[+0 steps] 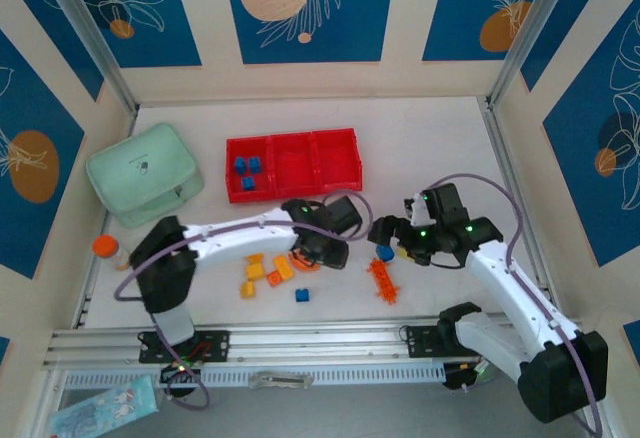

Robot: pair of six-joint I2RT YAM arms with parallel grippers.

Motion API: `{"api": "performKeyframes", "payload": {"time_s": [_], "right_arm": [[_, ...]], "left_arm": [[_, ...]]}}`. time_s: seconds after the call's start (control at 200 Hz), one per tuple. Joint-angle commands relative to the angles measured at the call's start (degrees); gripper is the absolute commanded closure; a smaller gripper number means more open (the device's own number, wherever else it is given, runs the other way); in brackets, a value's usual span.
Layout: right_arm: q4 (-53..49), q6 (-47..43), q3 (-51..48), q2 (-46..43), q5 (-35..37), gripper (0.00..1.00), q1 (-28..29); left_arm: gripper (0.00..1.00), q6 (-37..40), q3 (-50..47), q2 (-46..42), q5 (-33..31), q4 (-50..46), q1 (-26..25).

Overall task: Sort the legos into containers by color
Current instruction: Pick up the lego from the middle-left of the table, then place the lego in the container.

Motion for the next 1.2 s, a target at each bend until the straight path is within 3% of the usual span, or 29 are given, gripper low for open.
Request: {"api": "performKeyframes", "payload": {"time_s": [0.0, 0.25, 0.42, 0.565, 0.915, 1.195], "right_arm": [[4.01, 1.12, 3.02, 2.32, -0.96, 0.01, 3.57], [10.28, 2.46, 9.60, 12.41, 2.81, 0.01, 13.47], [10.86, 2.31, 15.37, 19.65, 7.31, 0.01, 17.97], [11.87, 2.92, 18.40, 23.44, 8.65, 0.01, 18.94], [10.76, 1.89, 21.82, 26.38, 9.90, 0.01, 18.46], [10.58, 1.75, 21.30, 26.08, 9.83, 0.01, 16.89]], "left_arm": [[0.63, 2.46, -2.61, -6.16, -4.24, -3.94, 5.24], [0.63, 11.05, -1.59, -12.90, -7.04, -6.96, 20.28], [0.63, 15.50, 2.04, -9.92, -4.85, -4.44, 30.78], [0.63, 17.82, 7.02, -3.87, -3.19, -2.02, 36.59], [0.61, 20.84, 22.31, 14.41, -3.78, 0.55, 42.86], [0.40, 22.29, 26.58, 17.80, -3.40, -1.32, 43.89]]}}
